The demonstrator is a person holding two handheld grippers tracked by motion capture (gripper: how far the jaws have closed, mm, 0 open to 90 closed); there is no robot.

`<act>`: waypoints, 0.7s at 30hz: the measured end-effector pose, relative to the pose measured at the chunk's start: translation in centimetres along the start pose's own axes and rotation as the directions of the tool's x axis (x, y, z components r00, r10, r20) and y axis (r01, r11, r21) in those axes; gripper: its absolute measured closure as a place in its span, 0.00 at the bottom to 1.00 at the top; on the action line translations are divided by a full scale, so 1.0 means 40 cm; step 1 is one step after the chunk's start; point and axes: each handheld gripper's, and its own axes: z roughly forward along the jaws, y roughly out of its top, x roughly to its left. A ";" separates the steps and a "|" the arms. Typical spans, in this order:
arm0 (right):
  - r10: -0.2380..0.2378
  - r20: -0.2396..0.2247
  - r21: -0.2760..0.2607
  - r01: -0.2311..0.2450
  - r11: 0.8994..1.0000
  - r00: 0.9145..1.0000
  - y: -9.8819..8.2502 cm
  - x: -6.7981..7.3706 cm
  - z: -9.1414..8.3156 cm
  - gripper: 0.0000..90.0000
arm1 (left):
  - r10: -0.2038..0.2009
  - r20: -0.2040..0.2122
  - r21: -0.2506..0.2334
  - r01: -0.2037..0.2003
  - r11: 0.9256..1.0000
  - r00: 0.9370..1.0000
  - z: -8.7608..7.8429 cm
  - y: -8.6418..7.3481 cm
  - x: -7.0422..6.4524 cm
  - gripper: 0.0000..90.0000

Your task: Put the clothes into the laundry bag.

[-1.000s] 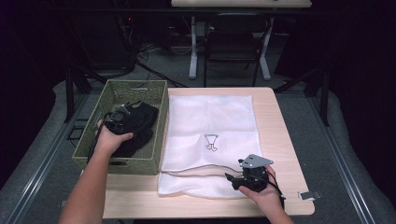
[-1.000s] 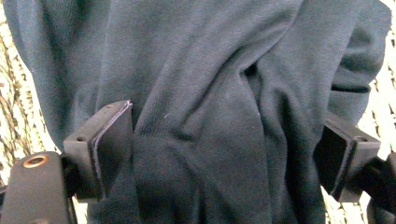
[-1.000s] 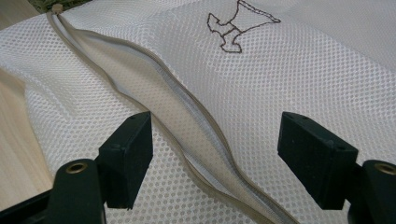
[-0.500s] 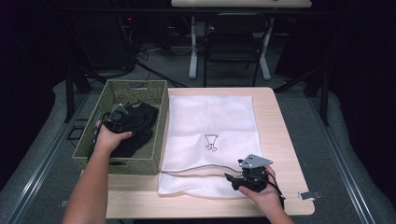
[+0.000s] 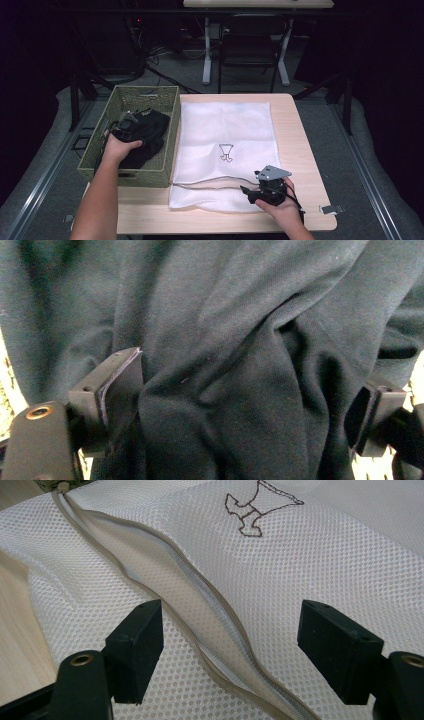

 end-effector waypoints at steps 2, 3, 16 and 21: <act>0.002 0.000 0.001 -0.002 1.000 1.000 0.000 0.000 0.000 0.29 | 0.005 0.012 -0.001 -0.005 1.000 1.000 0.000 0.000 0.001 0.18; 0.001 0.000 0.002 -0.001 1.000 1.000 0.000 0.000 0.000 0.29 | 0.006 0.020 -0.001 -0.006 1.000 1.000 0.000 0.001 0.000 0.18; 0.001 -0.002 0.002 -0.001 1.000 1.000 0.001 0.001 0.002 0.29 | 0.023 0.019 0.014 -0.023 1.000 1.000 0.012 0.002 -0.012 0.17; -0.002 -0.003 0.002 0.002 1.000 1.000 0.001 0.000 0.000 0.29 | 0.026 0.015 0.017 -0.026 1.000 1.000 0.016 0.001 -0.013 0.17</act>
